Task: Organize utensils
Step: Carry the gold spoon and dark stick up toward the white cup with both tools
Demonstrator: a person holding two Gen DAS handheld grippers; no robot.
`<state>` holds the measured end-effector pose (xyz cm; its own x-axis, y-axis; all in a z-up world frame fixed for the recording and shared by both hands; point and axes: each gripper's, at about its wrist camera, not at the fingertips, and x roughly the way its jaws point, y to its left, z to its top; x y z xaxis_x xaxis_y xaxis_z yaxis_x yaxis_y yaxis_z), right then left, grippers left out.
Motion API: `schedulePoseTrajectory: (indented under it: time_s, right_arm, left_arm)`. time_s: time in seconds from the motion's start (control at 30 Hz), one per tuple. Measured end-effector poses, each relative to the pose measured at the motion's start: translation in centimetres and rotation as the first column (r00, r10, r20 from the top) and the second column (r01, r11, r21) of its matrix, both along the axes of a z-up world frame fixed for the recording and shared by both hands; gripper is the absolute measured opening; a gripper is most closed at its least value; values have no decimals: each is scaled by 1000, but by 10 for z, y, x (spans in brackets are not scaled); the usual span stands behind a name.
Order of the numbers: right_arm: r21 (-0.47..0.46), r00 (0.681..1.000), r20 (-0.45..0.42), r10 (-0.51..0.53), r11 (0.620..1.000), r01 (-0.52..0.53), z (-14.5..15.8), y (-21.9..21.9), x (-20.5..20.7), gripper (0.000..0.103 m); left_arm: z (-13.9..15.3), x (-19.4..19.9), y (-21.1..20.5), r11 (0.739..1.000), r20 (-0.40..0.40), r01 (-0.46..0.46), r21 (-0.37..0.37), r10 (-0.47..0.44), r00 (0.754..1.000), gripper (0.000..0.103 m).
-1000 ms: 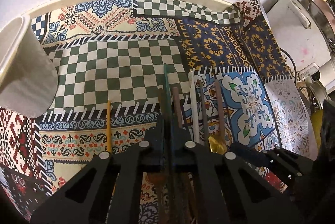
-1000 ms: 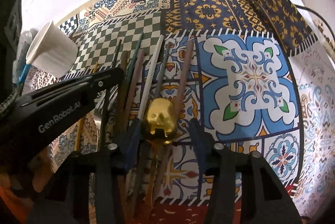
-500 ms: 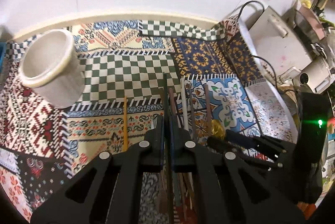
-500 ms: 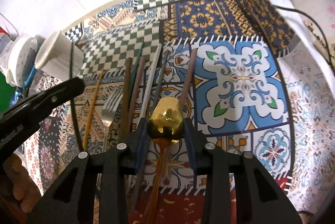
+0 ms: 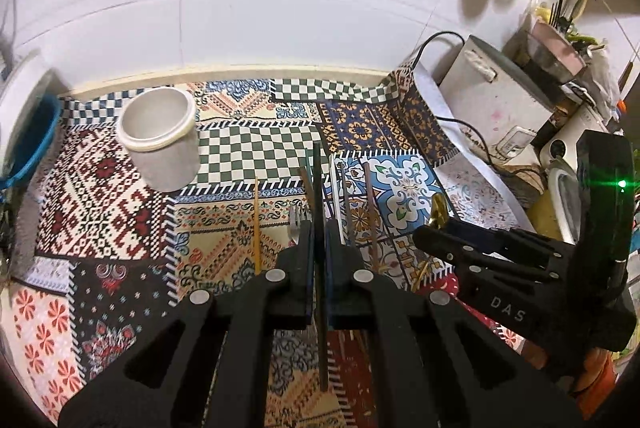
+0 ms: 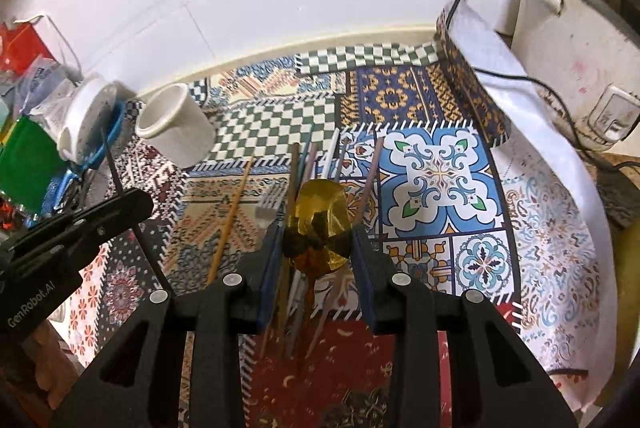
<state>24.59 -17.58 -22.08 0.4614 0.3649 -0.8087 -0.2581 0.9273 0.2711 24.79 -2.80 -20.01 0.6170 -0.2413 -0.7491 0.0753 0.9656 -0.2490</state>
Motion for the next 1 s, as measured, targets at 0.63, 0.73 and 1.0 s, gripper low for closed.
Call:
schedulePoseTrajectory:
  time_s: [0.63,0.73,1.0]
  right_arm:
    - [59,982,187,20,998,-32,70,16,-28,31]
    - [70,975,221,25,997,-41,82,19,-26,31]
    - [89,950,308,49,993,-80,112,34,-13,31]
  left_arm:
    - [61,-51,31,995,170,-101,11,98,981,3]
    - [74,-50,35,994,202,-112,17,106,974,3]
    - [103,-42,52,987,259,-160,26,148,954,3]
